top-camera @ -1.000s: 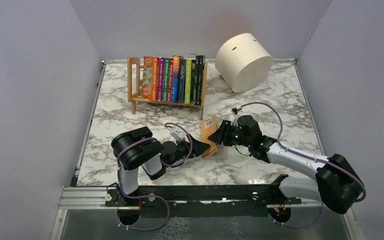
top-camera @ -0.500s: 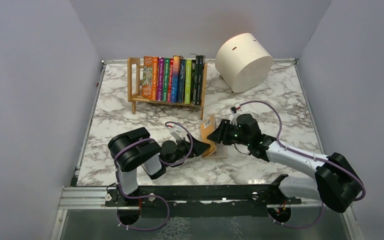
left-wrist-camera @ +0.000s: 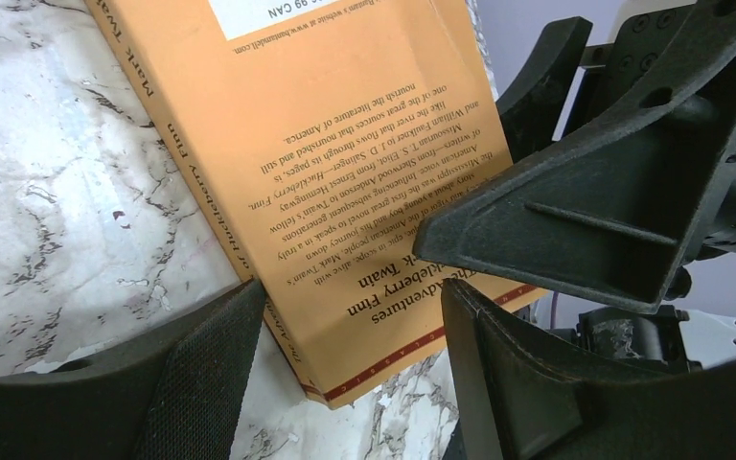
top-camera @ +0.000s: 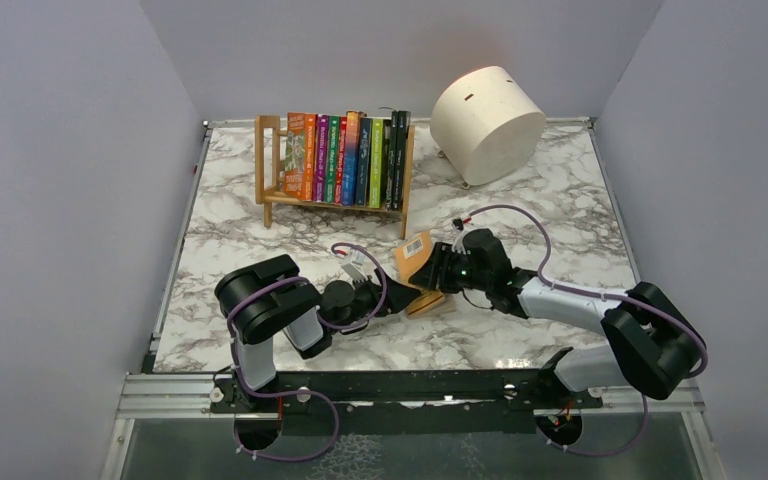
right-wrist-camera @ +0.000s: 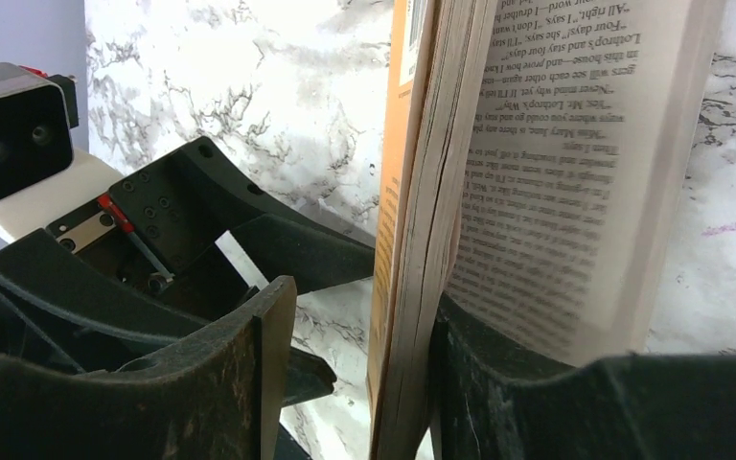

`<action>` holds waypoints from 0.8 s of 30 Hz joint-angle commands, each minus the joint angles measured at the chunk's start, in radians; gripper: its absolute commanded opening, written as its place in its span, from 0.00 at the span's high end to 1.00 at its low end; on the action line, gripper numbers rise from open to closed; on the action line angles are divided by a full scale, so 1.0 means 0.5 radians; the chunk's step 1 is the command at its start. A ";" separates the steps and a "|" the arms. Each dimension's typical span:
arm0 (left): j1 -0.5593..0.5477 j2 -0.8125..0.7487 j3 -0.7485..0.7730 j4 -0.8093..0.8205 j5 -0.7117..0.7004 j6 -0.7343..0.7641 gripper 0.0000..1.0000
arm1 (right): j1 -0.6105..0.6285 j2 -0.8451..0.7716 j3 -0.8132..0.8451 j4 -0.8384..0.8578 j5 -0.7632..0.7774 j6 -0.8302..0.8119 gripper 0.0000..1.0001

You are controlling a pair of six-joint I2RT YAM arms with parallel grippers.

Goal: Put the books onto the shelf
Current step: Pick up the book from the center of the board.

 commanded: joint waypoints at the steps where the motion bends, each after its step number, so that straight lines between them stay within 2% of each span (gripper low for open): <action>1: 0.006 0.016 0.050 0.106 0.074 0.013 0.39 | 0.007 0.066 -0.002 0.162 -0.091 0.002 0.52; 7: 0.007 0.007 0.046 0.088 0.066 0.020 0.39 | 0.004 0.046 -0.044 0.198 -0.084 0.027 0.52; 24: 0.009 -0.015 0.027 0.070 0.059 0.029 0.39 | 0.006 -0.219 -0.018 -0.163 0.098 -0.038 0.56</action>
